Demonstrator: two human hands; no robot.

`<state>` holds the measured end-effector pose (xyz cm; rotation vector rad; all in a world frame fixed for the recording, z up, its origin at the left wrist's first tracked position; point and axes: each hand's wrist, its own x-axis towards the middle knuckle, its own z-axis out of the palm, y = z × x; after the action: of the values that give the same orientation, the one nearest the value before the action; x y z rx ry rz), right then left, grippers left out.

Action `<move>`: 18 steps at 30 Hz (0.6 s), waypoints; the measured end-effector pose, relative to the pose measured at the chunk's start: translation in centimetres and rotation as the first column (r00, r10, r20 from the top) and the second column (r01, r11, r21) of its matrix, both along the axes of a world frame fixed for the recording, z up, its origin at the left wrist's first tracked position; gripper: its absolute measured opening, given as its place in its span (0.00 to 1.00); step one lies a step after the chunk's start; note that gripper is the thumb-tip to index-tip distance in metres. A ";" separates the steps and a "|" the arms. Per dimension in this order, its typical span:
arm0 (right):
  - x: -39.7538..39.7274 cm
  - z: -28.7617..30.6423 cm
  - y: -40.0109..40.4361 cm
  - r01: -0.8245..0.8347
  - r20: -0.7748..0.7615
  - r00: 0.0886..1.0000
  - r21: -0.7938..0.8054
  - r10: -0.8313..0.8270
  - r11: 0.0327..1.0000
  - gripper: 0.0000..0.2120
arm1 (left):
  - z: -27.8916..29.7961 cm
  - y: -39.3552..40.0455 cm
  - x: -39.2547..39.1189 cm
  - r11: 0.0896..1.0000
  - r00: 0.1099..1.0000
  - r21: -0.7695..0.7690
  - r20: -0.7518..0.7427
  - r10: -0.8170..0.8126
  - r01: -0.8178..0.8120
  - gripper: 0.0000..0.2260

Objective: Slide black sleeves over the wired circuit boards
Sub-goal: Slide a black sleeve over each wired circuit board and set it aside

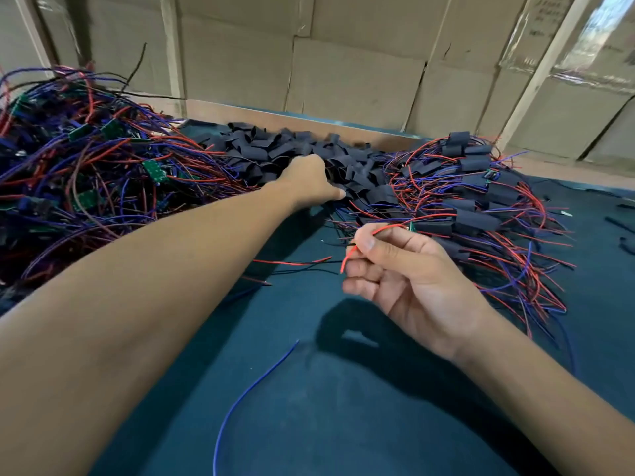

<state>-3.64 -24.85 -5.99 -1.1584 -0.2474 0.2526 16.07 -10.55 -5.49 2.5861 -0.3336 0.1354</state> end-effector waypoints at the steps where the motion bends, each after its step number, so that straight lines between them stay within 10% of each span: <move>1: 0.0 0.0 0.0 0.004 0.002 1.000 0.007 -0.004 1.000 0.04 | 0.3 -0.1 0.1 1.000 1.000 0.018 -0.005 -0.006 0.006 0.21; 8: 0.1 0.7 -0.2 0.044 -0.010 0.999 0.032 -0.044 0.999 0.04 | 1.4 -0.7 0.2 0.998 0.999 0.056 -0.029 -0.041 0.042 0.17; 18: 0.8 1.2 -0.8 0.174 0.026 0.984 0.105 -0.177 0.979 0.11 | 1.3 4.9 -11.7 0.853 0.927 -0.366 0.187 -0.324 0.372 0.15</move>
<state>-2.85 -25.67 -4.74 -1.0769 -0.1855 0.0630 4.32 -5.66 -4.23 2.0803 -0.7357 0.2036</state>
